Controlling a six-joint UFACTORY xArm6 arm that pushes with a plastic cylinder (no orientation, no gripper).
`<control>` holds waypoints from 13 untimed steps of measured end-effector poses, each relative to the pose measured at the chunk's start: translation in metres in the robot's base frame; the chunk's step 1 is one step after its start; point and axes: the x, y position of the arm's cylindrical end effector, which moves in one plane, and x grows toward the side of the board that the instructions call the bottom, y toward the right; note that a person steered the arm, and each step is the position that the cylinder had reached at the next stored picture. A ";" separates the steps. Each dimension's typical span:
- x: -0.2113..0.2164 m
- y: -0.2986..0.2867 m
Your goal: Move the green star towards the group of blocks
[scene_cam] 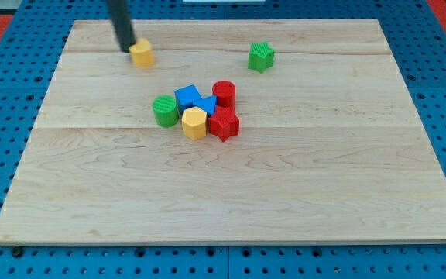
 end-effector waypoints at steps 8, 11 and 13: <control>-0.012 0.249; 0.041 0.276; 0.082 0.283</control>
